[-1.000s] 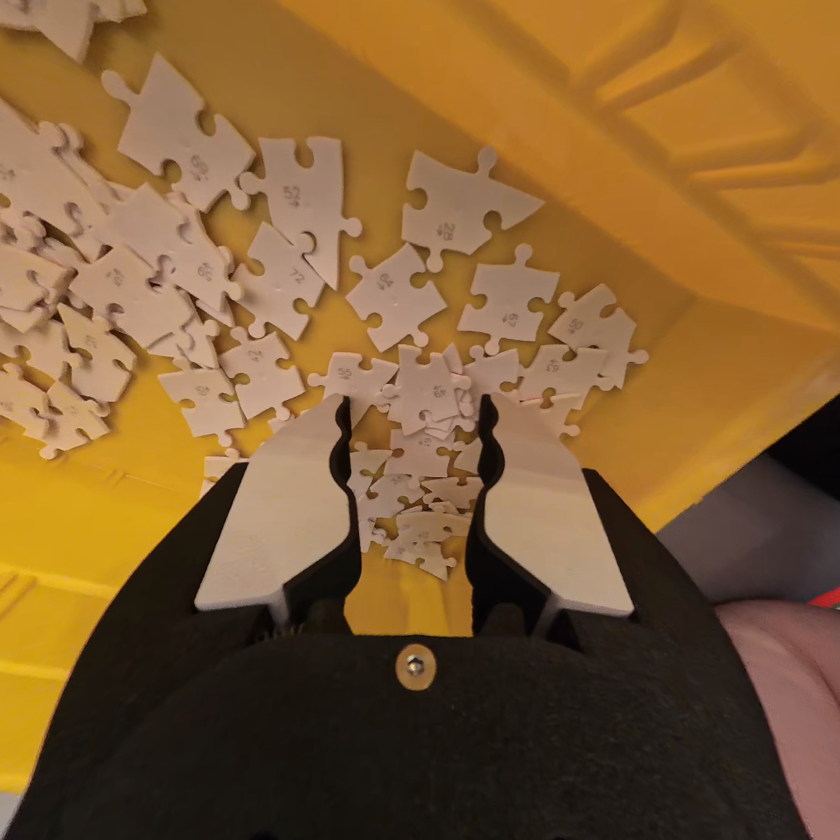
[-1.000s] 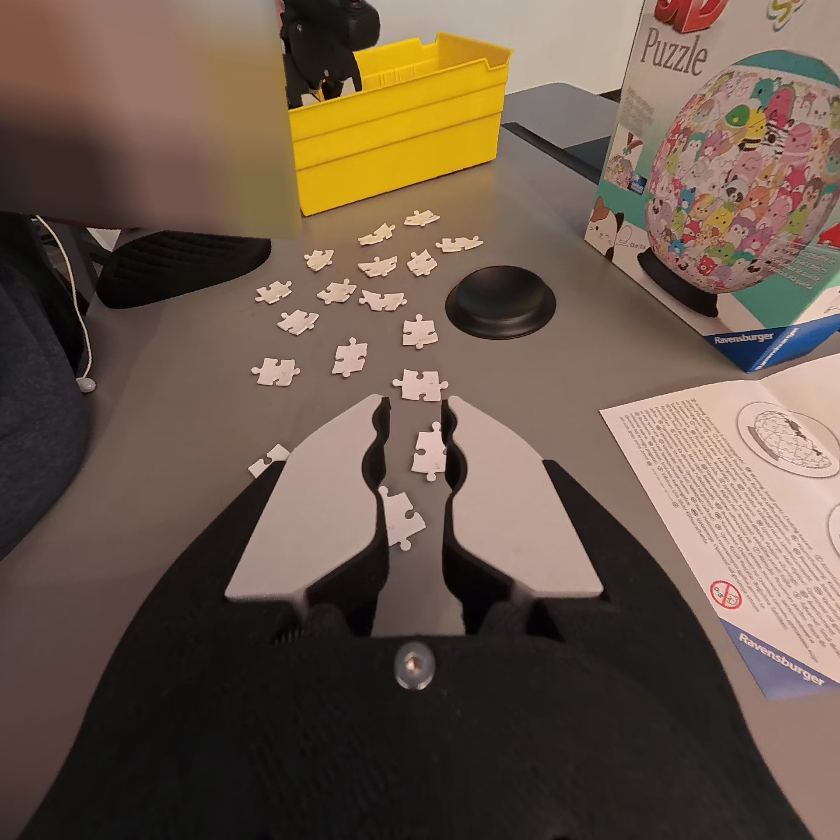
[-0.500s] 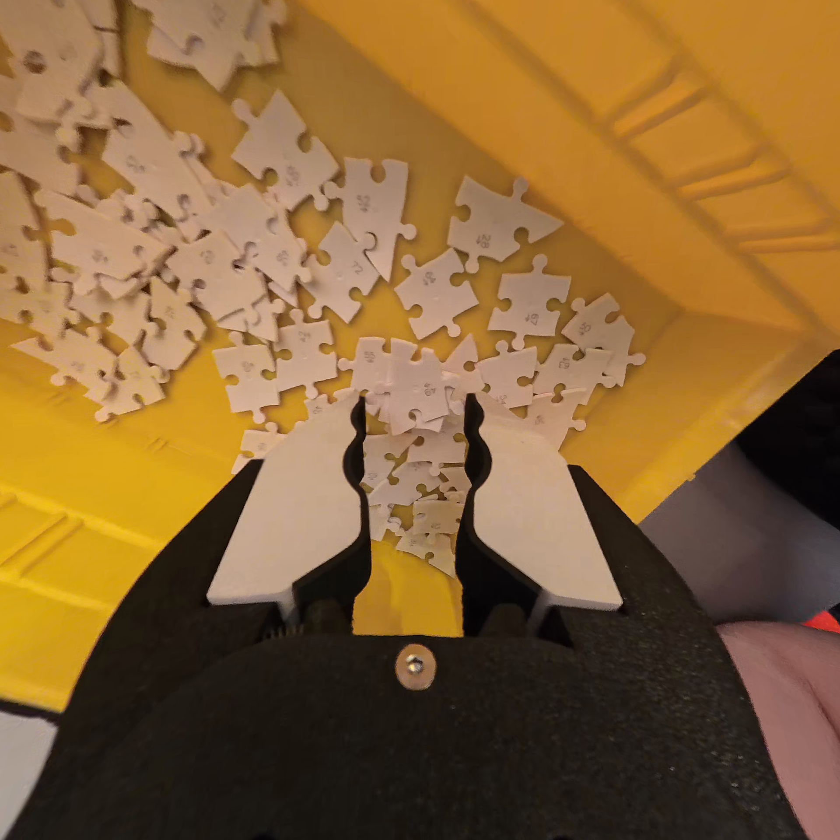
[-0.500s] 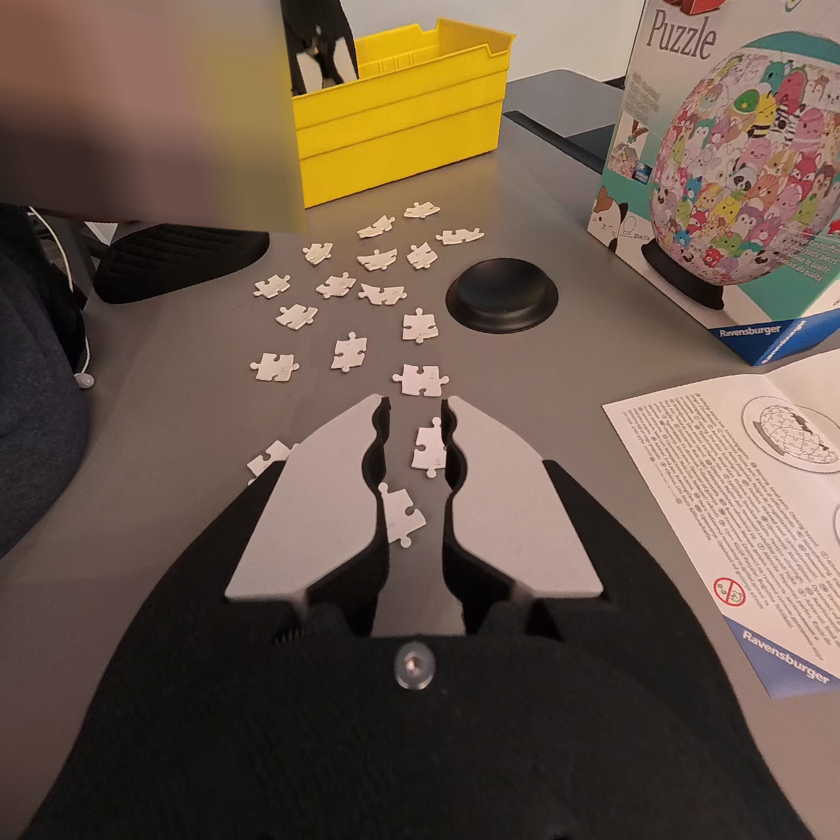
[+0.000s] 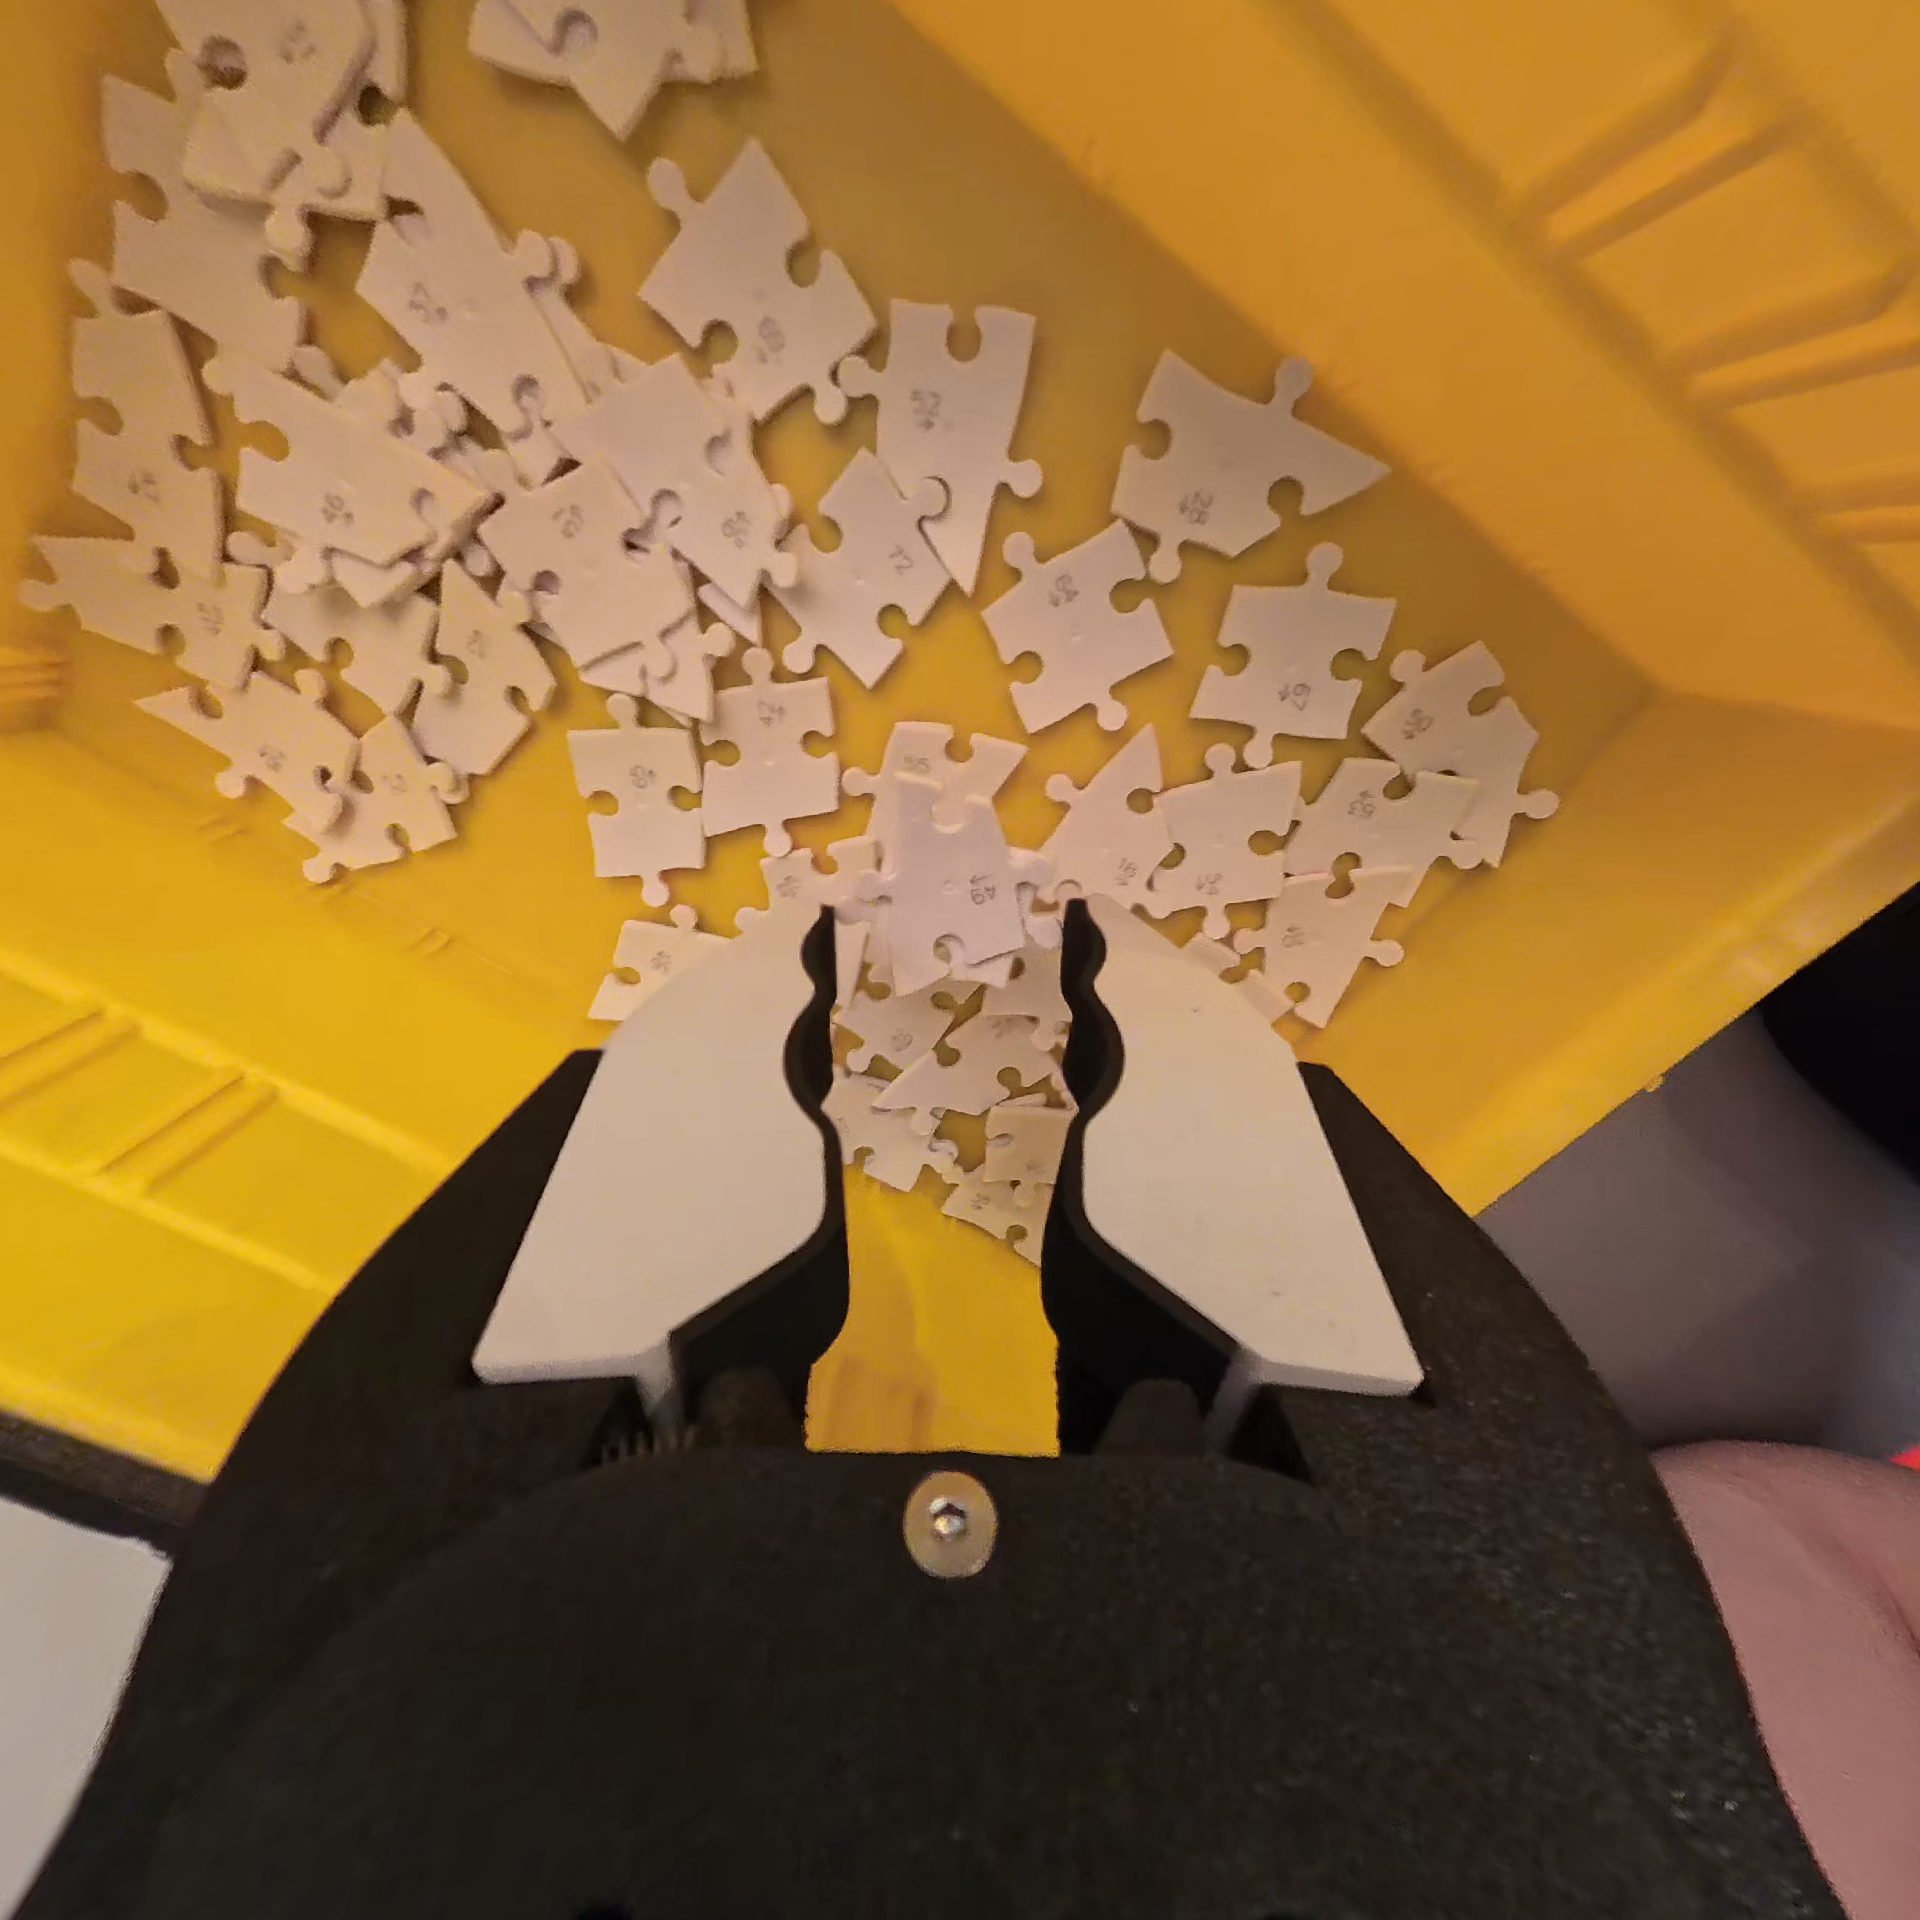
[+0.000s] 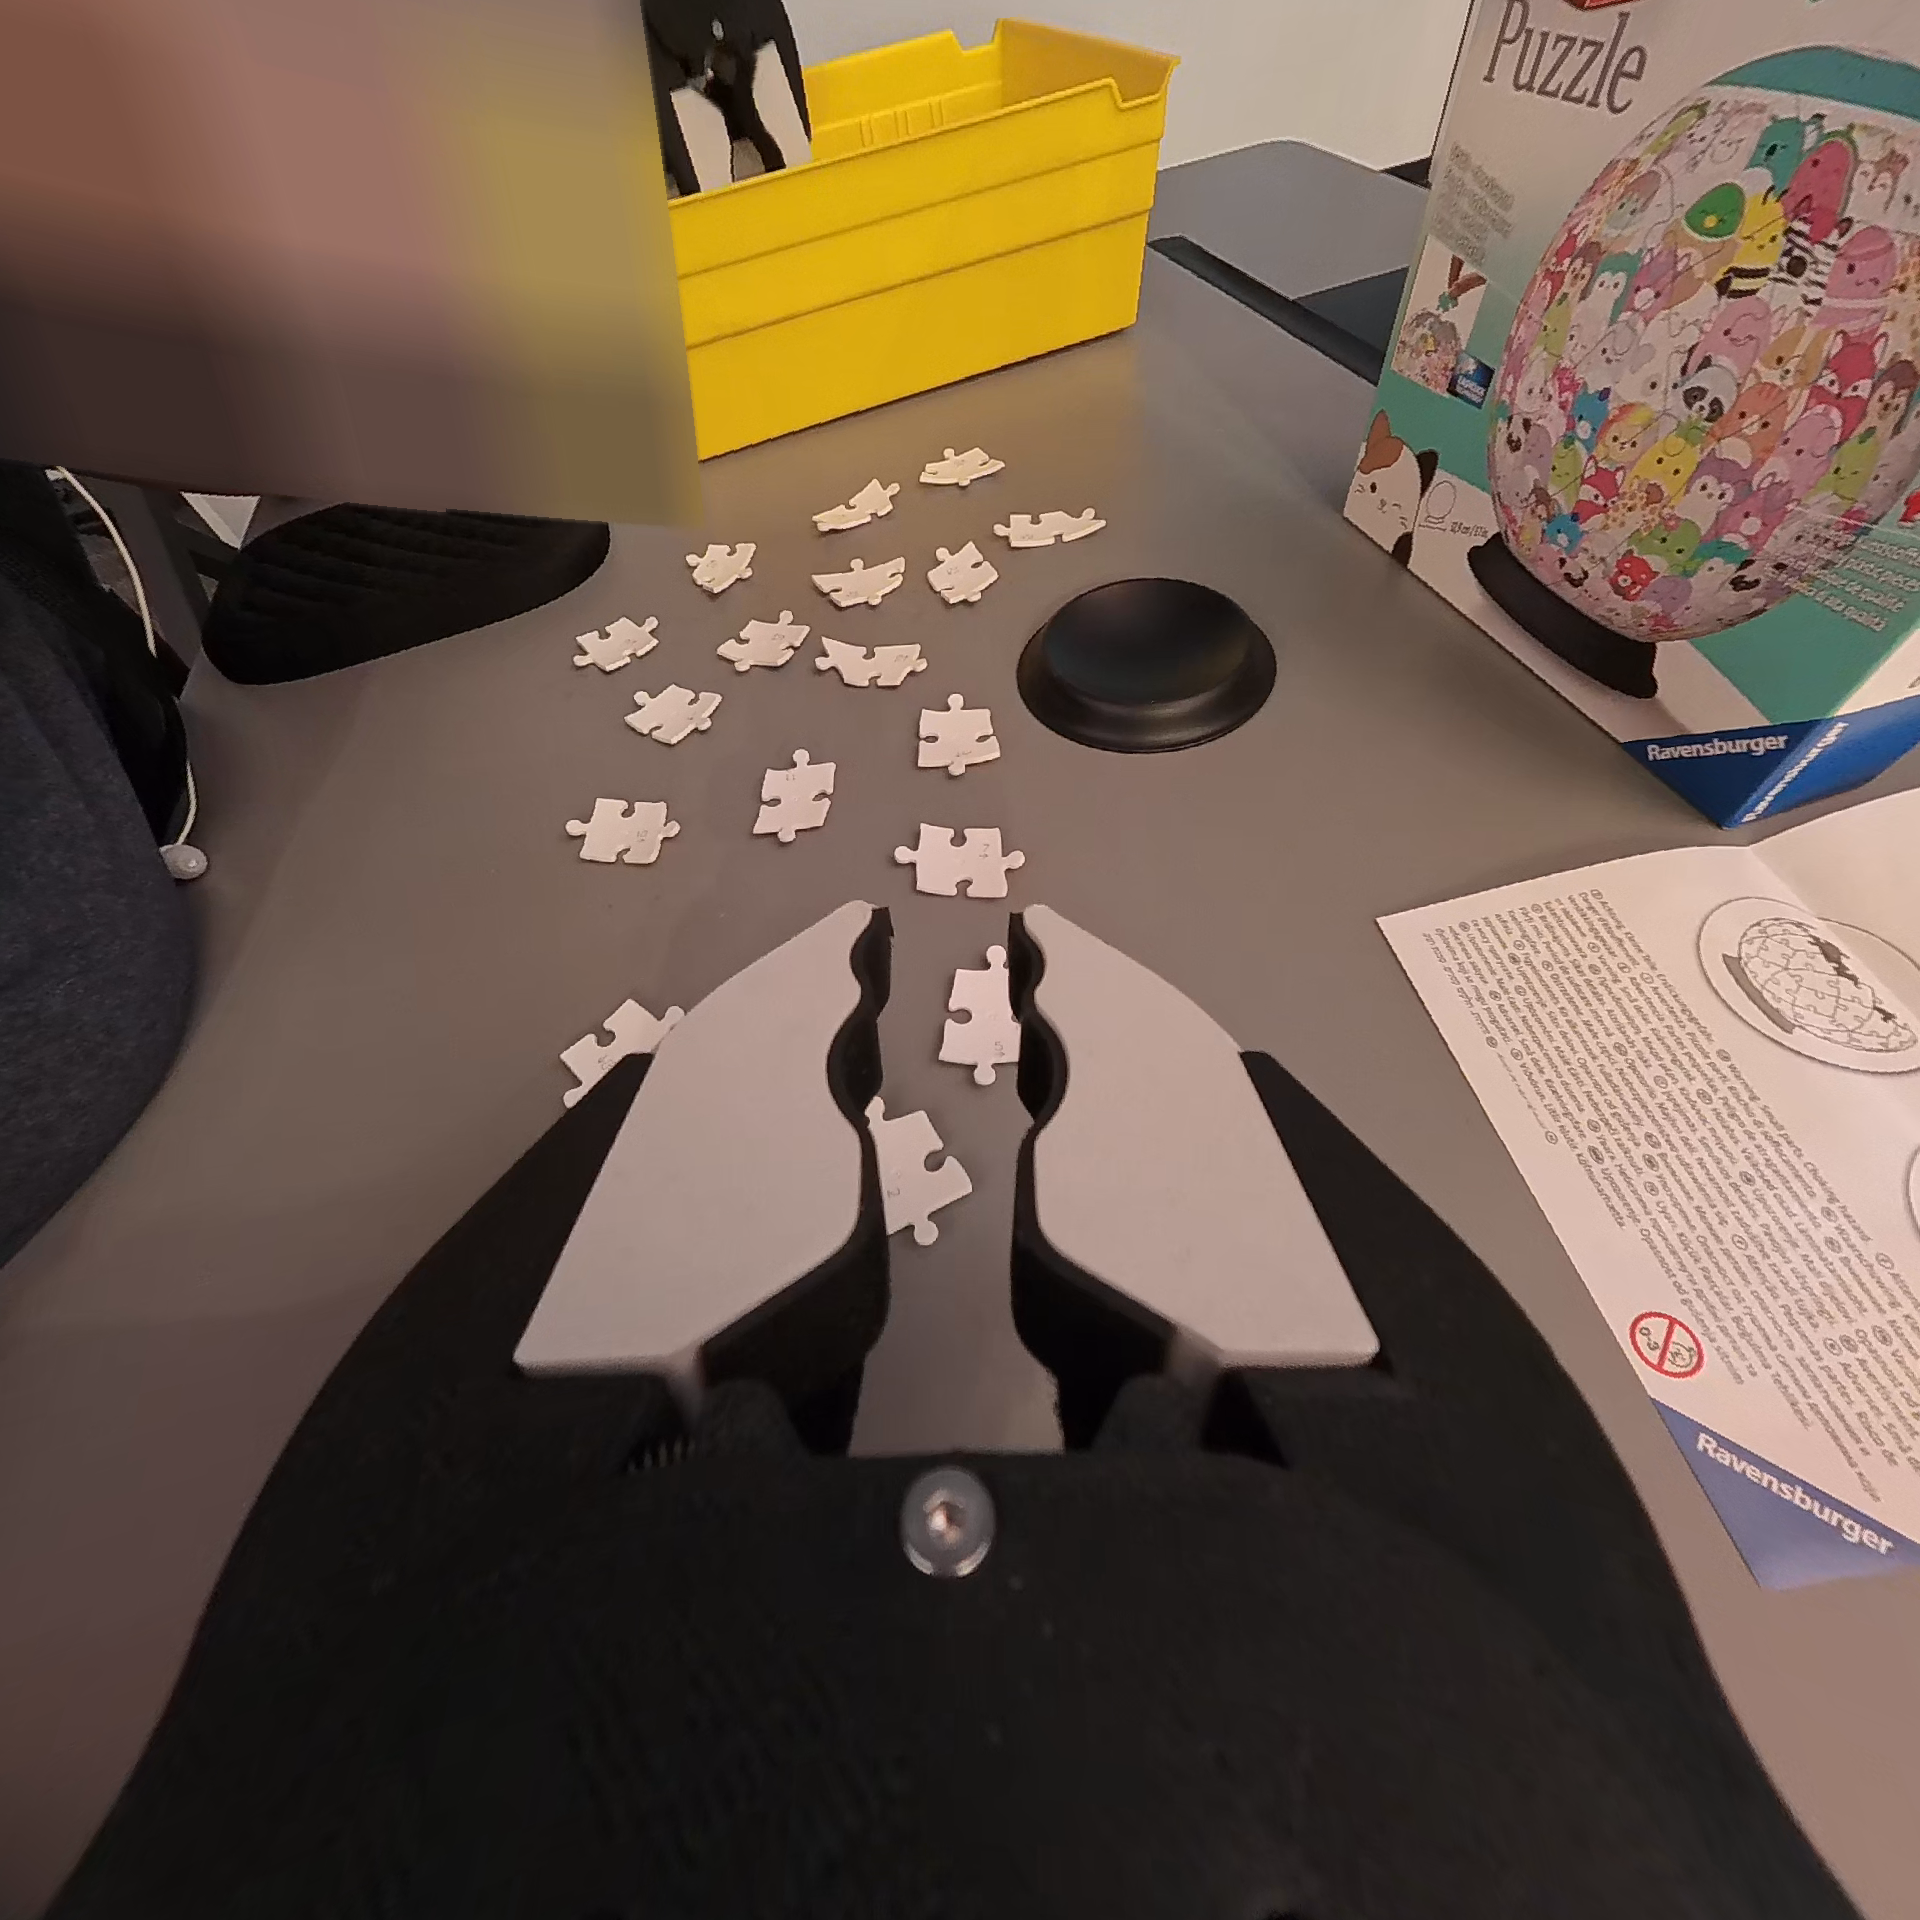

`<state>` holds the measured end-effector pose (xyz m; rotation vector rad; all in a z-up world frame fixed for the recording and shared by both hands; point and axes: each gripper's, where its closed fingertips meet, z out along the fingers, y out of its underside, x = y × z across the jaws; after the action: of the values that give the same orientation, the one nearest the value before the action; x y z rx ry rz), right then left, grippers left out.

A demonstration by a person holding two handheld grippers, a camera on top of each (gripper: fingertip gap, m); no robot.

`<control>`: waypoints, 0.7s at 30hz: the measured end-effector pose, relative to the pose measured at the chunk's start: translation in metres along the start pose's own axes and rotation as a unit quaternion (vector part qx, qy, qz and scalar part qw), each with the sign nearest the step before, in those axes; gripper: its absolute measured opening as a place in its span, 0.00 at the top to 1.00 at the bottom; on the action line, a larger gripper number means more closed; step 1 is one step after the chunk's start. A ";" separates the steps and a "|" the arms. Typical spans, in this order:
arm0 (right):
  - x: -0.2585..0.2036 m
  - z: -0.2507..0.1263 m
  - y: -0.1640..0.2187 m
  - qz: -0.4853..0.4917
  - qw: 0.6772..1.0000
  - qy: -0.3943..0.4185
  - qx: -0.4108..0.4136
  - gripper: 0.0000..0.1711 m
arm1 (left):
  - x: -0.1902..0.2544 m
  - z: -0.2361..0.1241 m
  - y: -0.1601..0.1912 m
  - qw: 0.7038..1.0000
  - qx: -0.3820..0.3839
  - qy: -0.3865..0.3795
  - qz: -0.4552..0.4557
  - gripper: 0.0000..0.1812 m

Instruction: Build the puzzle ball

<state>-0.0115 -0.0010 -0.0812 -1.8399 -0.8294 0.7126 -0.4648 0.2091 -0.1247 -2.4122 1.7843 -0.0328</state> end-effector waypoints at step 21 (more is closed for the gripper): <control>-0.002 0.003 0.005 0.000 1.000 -0.006 -0.013 0.87 | -0.002 0.021 0.002 0.999 -0.037 -0.003 0.008 0.77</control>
<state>-0.0141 -0.0024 -0.0864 -1.8611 -0.8497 0.7155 -0.4652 0.2129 -0.1452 -2.4459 1.8325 0.0438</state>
